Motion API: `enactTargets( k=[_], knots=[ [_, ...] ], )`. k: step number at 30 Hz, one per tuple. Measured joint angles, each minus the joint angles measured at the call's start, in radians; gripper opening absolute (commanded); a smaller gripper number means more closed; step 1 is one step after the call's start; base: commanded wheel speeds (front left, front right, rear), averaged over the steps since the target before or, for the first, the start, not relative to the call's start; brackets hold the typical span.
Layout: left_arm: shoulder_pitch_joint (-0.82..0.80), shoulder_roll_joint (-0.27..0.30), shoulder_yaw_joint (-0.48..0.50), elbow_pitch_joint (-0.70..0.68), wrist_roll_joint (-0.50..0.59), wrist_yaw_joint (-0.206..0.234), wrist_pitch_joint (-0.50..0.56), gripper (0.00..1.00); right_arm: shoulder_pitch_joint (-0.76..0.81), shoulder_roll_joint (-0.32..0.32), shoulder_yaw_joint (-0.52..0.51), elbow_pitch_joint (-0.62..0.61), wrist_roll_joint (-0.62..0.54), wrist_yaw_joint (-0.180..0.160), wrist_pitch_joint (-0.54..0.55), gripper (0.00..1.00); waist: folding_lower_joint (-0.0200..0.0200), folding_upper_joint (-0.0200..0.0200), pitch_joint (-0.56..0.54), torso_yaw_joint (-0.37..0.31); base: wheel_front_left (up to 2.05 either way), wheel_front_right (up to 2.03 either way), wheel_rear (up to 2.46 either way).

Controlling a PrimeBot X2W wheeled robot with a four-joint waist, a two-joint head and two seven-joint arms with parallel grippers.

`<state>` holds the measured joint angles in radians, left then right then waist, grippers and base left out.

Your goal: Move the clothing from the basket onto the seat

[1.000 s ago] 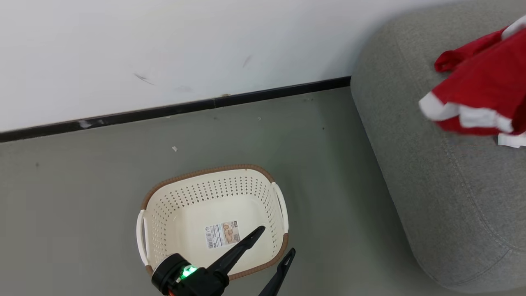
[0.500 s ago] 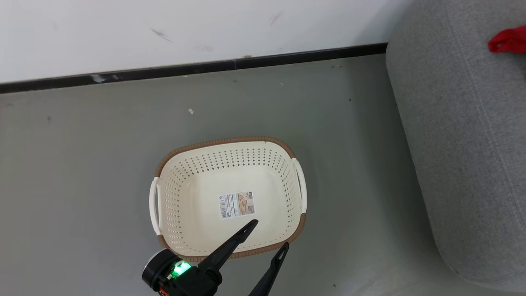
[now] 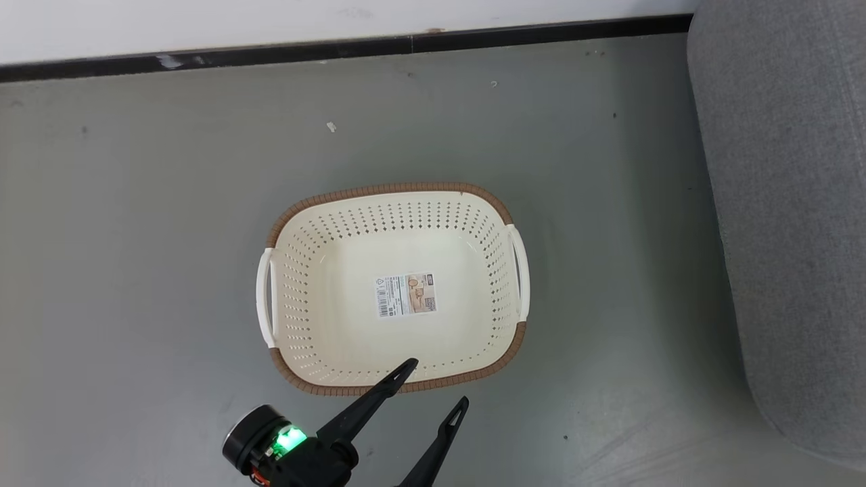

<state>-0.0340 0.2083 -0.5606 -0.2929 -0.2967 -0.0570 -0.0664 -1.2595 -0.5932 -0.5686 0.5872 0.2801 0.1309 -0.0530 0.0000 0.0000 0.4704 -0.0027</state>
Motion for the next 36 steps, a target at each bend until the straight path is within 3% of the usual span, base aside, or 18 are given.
enactTargets(
  k=[9,14,23,36],
  knots=[
    [-0.007,0.012,0.013,-0.016,0.002,-0.001,0.006,1.0,-0.034,-0.012,-0.045,0.007,-0.095,0.0,-0.019,0.0,0.0,0.0,0.065,0.007,0.0,0.0,0.0],
    [-0.028,0.021,0.014,-0.028,0.002,-0.008,0.021,1.0,0.012,-0.007,-0.008,0.02,-0.167,0.0,-0.019,0.0,0.0,0.0,0.109,-0.003,0.0,0.0,0.0],
    [-0.069,0.035,0.035,-0.044,0.018,-0.008,0.031,1.0,0.135,0.067,0.027,0.072,-0.213,0.0,-0.017,0.0,0.0,0.0,0.17,-0.035,0.0,0.0,0.0],
    [-0.122,0.038,0.067,-0.051,0.026,-0.008,0.03,1.0,0.232,0.139,-0.005,0.173,-0.248,0.001,-0.018,0.0,0.0,0.0,0.218,-0.104,0.0,0.0,0.0]
  ],
)
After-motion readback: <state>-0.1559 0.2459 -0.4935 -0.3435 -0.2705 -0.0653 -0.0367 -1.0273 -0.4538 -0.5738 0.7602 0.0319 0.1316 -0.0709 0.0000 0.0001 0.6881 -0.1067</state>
